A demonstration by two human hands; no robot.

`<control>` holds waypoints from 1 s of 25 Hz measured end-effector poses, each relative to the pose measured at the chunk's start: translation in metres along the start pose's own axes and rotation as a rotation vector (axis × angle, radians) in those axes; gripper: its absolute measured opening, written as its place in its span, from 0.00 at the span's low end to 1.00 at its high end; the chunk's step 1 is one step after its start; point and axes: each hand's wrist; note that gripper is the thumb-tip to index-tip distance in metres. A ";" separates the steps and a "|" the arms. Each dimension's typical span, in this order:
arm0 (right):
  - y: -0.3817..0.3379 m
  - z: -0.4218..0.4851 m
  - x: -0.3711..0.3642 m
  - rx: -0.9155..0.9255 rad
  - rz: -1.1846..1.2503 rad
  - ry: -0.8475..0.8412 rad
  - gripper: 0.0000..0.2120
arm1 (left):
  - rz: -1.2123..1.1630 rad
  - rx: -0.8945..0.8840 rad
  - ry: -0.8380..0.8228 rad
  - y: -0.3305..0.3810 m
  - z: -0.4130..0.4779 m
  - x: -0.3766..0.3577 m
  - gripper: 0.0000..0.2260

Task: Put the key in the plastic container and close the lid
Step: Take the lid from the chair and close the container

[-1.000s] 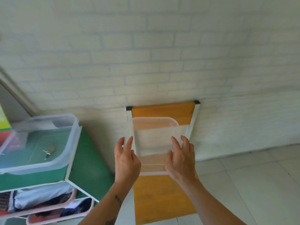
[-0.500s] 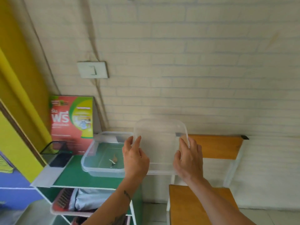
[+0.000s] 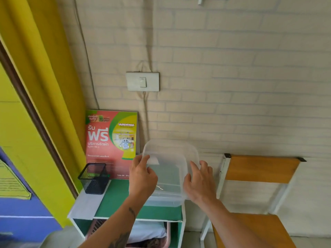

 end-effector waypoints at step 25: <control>-0.020 0.018 -0.055 0.048 -0.161 -0.158 0.23 | 0.244 0.019 -0.207 -0.058 0.023 -0.006 0.24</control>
Point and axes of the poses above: each hand's wrist, its own z-axis towards the middle knuckle, its own x-axis out of the back of the hand, y = z × x, and after that the axes turned 9 degrees about y, right-handed
